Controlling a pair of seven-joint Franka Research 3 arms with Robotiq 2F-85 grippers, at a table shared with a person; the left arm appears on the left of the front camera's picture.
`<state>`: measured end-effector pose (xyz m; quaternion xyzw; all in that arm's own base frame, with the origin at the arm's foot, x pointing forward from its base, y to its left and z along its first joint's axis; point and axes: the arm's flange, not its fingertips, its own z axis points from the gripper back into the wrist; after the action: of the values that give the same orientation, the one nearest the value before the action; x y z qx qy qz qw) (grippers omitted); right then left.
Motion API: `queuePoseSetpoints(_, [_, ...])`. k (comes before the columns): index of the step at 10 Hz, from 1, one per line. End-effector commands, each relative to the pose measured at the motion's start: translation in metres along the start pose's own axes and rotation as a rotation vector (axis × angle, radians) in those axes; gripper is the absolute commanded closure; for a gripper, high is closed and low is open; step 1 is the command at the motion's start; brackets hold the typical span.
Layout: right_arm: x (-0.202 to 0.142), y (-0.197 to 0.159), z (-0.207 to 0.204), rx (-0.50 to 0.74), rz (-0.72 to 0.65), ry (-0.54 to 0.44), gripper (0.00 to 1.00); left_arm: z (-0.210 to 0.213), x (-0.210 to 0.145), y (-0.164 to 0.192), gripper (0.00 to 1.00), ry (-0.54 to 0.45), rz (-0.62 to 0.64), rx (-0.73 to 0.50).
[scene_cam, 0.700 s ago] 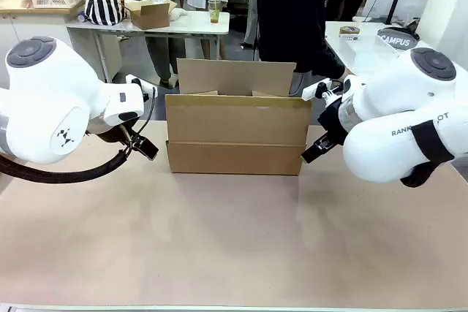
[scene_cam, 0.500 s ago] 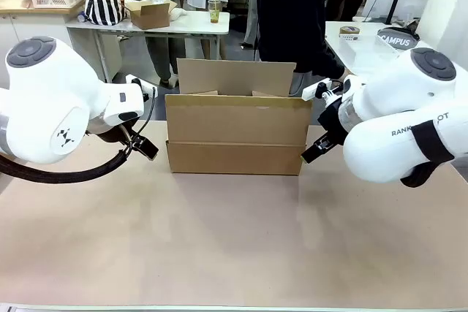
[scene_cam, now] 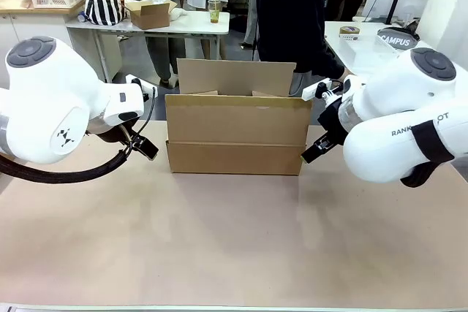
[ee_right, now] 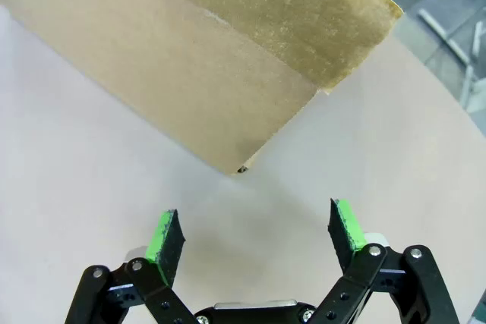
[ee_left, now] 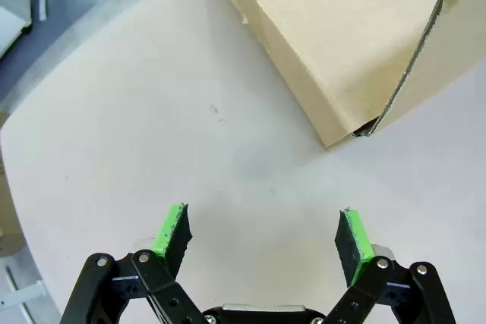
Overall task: Pack the gift set into the box.
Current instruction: Place both hands on the side flaps of the Package Box and spread them outward.
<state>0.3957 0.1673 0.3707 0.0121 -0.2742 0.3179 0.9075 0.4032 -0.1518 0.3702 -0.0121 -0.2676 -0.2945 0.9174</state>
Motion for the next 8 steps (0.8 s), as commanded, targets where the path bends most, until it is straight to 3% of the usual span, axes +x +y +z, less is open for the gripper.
queuePoseSetpoints(1, [0.000, 0.000, 0.000, 0.000, 0.000, 0.000, 0.00, 0.000, 0.000, 0.000, 0.00, 0.000, 0.000, 0.000])
queuePoseSetpoints(7, [0.000, 0.000, 0.000, 0.000, 0.000, 0.000, 0.00, 0.000, 0.000, 0.000, 0.00, 0.000, 0.000, 0.000])
queuePoseSetpoints(8, [0.009, -0.004, 0.026, 0.012, 0.015, 0.060, 0.00, 0.032, 0.012, 0.001, 0.00, -0.003, -0.018, -0.017])
